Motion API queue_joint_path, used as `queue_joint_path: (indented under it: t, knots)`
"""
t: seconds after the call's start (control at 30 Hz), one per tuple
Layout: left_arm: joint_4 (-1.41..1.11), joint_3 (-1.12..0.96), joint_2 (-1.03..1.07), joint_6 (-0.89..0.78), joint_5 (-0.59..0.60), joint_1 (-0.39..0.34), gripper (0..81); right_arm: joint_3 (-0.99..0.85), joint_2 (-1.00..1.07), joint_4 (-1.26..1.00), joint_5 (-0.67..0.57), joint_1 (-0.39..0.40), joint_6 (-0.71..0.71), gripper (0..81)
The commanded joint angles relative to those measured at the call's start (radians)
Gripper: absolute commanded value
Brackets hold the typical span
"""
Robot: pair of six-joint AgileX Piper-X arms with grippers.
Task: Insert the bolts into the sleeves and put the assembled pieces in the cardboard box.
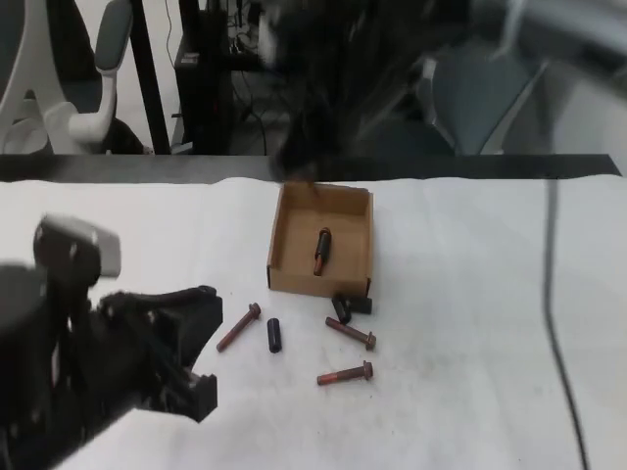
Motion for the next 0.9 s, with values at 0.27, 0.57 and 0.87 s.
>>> queue_joint_path:
  t: [0.27, 0.57, 0.87]
  knots:
    - [-0.256, 0.107, -0.010, 0.018, -0.049, -0.008, 1.7, 0.292, -0.252, -0.405, -0.101, 0.067, 0.104, 0.0]
    - [-0.253, 0.107, 0.021, 0.129, -0.033, -0.130, 1.7, 0.679, -0.400, -0.926, -0.074, 0.107, 0.288, 0.0]
    - [-0.524, 0.097, 0.257, 0.099, -0.196, -0.324, 1.7, 0.969, -0.598, -1.283, 0.089, 0.124, 0.390, 0.0]
